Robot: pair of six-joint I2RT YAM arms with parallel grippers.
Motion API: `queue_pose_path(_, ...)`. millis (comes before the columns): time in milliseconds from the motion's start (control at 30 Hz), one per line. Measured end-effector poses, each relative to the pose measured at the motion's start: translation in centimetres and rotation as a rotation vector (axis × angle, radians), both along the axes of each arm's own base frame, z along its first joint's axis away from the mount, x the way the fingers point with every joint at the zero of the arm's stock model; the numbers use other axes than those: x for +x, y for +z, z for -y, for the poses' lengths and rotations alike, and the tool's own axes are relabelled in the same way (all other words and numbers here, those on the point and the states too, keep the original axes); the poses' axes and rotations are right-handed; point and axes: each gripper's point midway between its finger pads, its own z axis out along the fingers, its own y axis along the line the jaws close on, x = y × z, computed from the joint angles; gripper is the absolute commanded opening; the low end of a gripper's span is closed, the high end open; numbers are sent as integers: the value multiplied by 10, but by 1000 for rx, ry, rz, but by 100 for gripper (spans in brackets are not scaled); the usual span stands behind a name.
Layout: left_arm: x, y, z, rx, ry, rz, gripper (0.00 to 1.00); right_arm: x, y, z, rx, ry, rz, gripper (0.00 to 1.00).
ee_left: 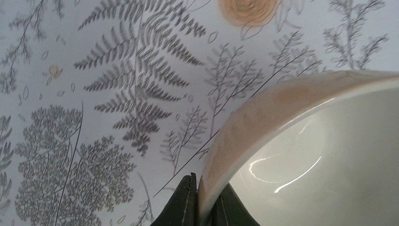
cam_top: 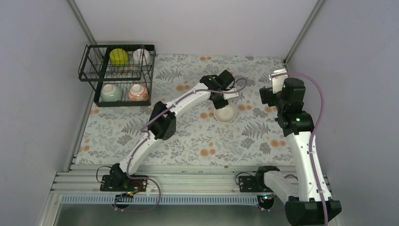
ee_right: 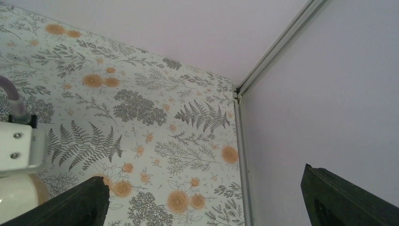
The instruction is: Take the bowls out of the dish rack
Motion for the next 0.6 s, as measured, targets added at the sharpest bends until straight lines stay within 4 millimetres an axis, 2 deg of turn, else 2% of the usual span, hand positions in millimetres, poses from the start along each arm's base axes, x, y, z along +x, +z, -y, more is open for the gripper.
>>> queue_pose_path(67,-5,1,8,2,-19,15,17,-3,2,0,0,0,3,100)
queue_pose_path(167,-13,0,19,9,-43,40,24,-7,3,0,0,0,2,100)
queue_pose_path(233,-16,-2,24,17,-53,59,39,-8,3,1,0,0,0,100)
queue_pose_path(300,-17,-3,26,25,-53,74,60,-9,3,0,1,0,-1,100)
queue_pose_path(333,-18,-3,27,28,-55,77,66,-9,3,0,2,1,1,100)
queue_pose_path(433,-14,-1,27,26,-40,94,73,-10,5,0,8,3,8,100)
queue_pose_path(600,-7,3,24,28,-17,117,75,-15,4,-2,21,11,15,100)
